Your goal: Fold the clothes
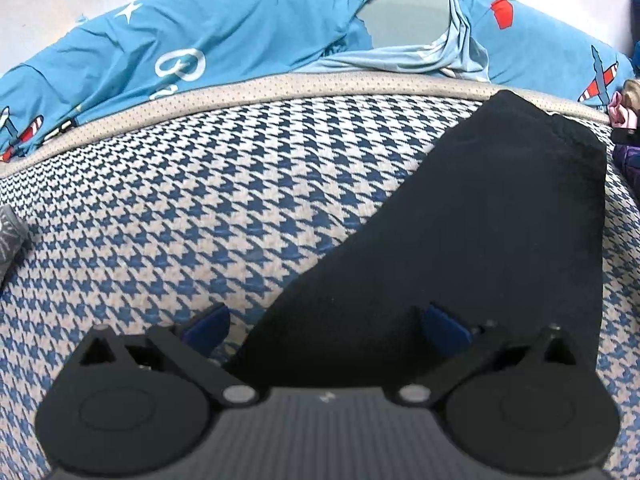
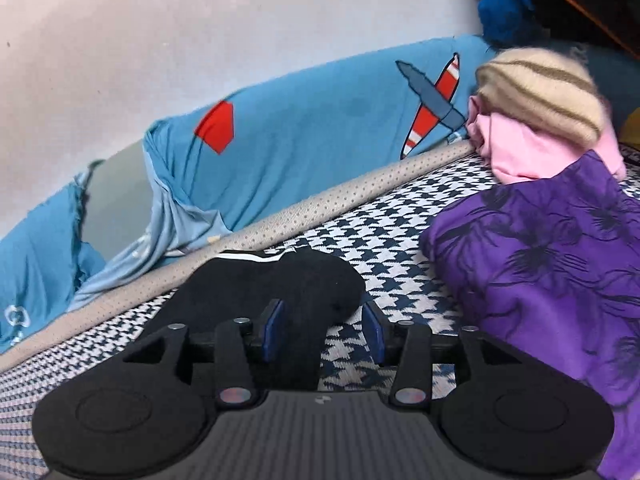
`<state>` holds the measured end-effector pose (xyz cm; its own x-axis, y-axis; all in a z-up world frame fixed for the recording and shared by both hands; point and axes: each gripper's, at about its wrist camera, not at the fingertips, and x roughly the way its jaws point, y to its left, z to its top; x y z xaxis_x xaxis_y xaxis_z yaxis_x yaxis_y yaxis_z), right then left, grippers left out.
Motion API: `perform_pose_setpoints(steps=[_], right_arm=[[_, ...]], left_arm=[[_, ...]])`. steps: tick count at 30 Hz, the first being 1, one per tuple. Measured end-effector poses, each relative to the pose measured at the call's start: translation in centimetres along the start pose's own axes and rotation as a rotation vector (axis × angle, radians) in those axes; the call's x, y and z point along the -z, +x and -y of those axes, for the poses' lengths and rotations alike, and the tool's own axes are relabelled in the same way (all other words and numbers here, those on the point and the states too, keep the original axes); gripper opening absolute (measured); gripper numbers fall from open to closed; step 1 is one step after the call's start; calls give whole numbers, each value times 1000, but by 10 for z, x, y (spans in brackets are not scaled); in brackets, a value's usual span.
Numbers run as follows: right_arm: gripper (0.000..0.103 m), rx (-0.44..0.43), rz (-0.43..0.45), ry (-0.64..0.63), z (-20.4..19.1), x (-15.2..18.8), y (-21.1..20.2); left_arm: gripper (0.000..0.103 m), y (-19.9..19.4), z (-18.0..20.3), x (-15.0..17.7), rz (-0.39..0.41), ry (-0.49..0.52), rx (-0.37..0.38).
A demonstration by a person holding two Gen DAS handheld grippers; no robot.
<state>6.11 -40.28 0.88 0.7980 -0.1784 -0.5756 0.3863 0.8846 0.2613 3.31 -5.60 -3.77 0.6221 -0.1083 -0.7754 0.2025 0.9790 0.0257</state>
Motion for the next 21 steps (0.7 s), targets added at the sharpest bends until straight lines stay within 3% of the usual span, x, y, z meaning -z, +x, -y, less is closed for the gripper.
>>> perform_pose_setpoints(steps=[8, 21], right_arm=[[49, -57, -25, 33, 2, 14, -46], [49, -103, -112, 25, 2, 67, -92]], left_arm=[[103, -15, -2, 9, 29, 3, 9], [103, -36, -10, 31, 29, 15, 26]])
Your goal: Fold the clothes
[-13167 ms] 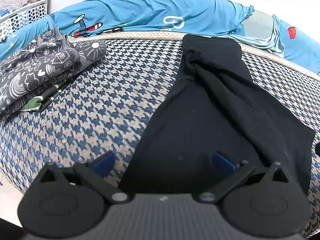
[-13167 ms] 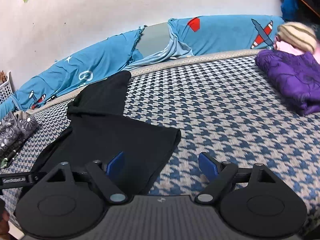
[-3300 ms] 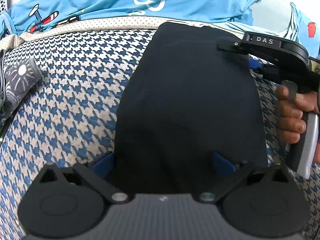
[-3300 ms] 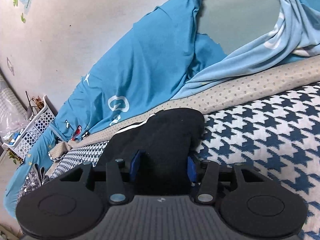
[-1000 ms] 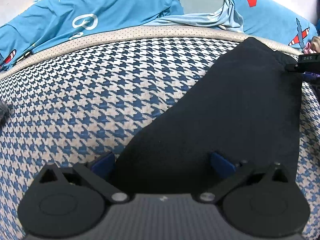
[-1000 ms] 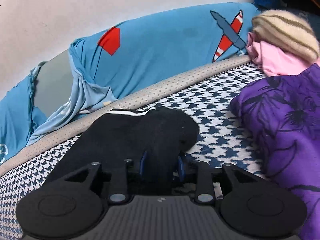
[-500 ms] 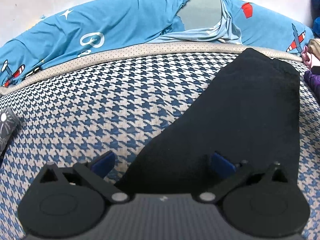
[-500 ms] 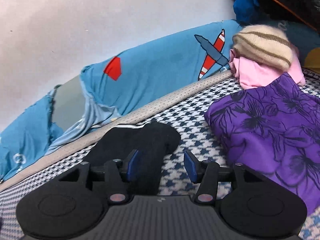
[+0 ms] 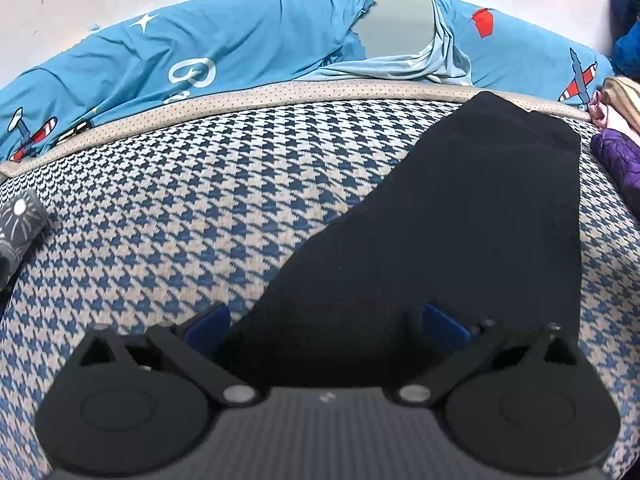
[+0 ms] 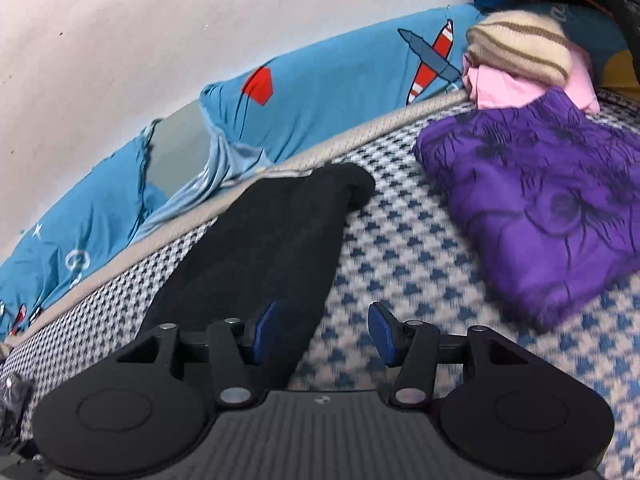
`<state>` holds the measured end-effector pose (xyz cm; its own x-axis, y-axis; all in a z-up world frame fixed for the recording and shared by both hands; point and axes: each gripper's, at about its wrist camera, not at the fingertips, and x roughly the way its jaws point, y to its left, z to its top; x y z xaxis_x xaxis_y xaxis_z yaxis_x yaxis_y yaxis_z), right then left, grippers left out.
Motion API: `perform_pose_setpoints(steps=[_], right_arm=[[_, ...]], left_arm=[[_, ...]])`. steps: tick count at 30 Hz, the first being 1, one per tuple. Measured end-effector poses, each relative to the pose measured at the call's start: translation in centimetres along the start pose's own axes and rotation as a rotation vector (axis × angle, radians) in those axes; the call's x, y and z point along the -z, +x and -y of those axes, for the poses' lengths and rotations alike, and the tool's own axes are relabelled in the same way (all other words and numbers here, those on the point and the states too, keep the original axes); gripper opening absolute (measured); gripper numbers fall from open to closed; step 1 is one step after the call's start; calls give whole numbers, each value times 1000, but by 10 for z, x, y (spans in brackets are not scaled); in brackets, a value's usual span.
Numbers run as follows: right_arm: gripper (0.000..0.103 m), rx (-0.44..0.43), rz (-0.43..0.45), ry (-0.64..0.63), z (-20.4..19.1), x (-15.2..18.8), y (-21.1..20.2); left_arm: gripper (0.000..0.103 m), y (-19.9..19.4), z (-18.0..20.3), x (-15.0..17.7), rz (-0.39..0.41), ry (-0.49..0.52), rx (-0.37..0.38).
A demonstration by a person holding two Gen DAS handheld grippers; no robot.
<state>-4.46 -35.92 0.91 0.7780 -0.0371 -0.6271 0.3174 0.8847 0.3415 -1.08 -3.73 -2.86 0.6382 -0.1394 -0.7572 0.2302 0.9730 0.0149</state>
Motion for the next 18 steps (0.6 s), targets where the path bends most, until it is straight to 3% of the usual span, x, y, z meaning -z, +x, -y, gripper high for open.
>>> perform_pose_setpoints(steps=[18], right_arm=[[54, -96, -81, -156, -25, 81, -41]], left_arm=[[103, -35, -22, 24, 18, -65, -29]])
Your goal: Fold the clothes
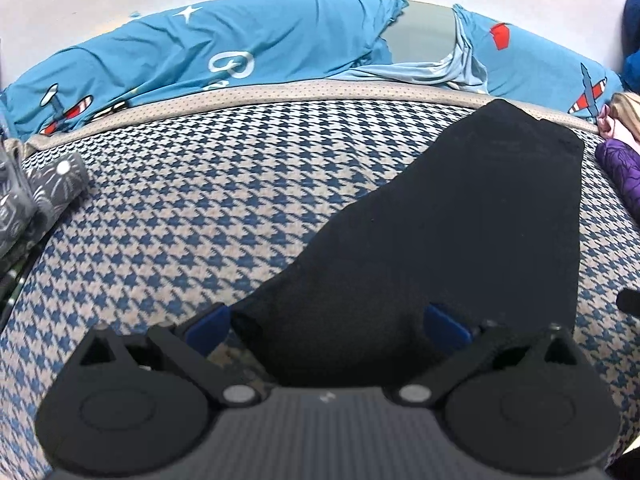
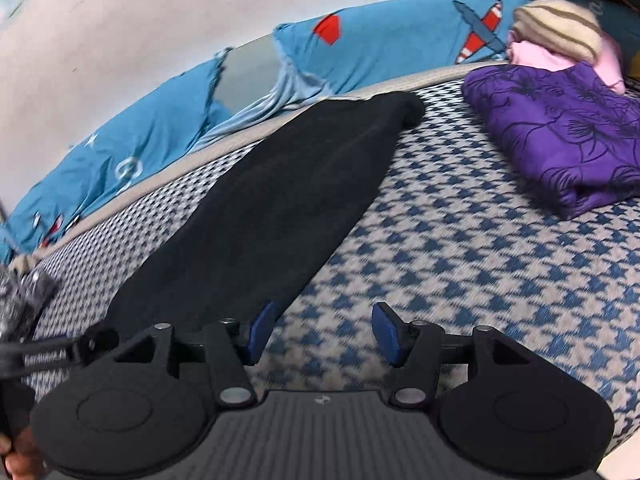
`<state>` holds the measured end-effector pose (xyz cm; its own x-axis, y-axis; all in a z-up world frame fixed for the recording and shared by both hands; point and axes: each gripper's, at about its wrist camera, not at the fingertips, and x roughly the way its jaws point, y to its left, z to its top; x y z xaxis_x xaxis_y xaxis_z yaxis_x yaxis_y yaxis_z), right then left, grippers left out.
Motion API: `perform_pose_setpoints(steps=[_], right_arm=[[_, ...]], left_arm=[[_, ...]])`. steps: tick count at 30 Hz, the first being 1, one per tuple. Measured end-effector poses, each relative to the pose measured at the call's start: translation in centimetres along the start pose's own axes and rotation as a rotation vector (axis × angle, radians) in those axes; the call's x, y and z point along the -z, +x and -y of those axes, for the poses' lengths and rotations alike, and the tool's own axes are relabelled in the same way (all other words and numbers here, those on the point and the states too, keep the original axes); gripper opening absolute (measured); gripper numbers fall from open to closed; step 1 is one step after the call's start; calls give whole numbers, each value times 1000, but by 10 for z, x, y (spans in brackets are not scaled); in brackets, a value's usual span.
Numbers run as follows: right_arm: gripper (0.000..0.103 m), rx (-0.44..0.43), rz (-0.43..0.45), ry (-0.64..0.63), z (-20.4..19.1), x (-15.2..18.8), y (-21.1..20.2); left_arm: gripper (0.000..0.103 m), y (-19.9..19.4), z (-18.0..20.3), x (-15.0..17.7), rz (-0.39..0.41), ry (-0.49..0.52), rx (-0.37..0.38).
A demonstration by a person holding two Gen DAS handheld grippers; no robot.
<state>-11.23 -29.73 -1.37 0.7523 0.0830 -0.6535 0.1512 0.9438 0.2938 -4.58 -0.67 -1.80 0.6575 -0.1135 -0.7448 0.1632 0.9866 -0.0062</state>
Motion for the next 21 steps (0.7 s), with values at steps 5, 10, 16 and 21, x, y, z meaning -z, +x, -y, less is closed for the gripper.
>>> perform_pose_setpoints(steps=[5, 10, 16, 21], right_arm=[[54, -28, -17, -14, -6, 13, -6], [54, -38, -38, -26, -11, 24, -8], [55, -42, -47, -47, -16, 32, -9], [56, -44, -48, -57, -18, 35, -11]], left_arm=[[103, -5, -8, 5, 1, -27, -10], [103, -10, -10, 11, 1, -43, -11], [103, -16, -12, 15, 4, -57, -11], [103, -18, -14, 19, 2, -65, -16]])
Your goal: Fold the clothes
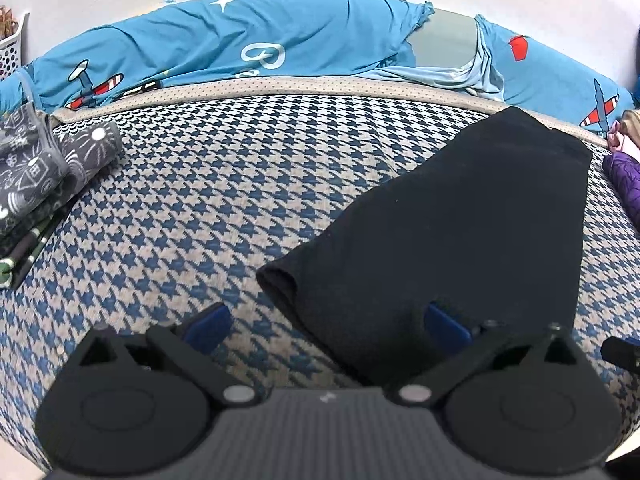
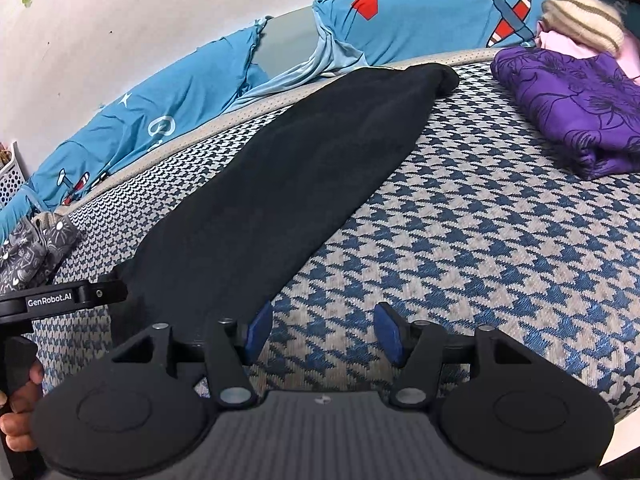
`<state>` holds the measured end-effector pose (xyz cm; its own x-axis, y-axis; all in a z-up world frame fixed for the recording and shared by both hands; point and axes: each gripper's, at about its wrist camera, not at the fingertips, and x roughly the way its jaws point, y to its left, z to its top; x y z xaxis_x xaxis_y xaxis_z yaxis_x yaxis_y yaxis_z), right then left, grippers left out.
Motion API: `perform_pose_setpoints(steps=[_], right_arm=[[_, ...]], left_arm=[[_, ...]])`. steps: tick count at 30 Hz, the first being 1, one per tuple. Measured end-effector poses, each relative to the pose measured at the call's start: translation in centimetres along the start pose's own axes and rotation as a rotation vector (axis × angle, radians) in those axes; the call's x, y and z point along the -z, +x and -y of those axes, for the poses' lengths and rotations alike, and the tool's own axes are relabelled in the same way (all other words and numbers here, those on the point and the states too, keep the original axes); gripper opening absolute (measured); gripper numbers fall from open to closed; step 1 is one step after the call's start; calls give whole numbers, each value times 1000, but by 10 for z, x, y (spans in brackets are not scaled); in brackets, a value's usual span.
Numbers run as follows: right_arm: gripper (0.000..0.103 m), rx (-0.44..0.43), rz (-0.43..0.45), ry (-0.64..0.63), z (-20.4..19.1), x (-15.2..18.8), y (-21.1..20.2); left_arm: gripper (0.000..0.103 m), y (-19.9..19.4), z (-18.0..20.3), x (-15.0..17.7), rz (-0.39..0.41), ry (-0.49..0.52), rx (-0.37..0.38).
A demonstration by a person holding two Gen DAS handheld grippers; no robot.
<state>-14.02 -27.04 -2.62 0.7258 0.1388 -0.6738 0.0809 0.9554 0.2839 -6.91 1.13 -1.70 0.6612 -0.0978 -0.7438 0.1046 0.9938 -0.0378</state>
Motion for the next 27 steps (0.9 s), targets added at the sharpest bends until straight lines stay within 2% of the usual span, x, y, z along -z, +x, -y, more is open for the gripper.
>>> perform_pose_setpoints(steps=[21, 27], right_arm=[[63, 8, 0, -47, -7, 14, -5], [68, 7, -1, -79, -10, 19, -7]], left_arm=[[103, -2, -5, 10, -18, -19, -21], [103, -2, -6, 10, -18, -16, -25]])
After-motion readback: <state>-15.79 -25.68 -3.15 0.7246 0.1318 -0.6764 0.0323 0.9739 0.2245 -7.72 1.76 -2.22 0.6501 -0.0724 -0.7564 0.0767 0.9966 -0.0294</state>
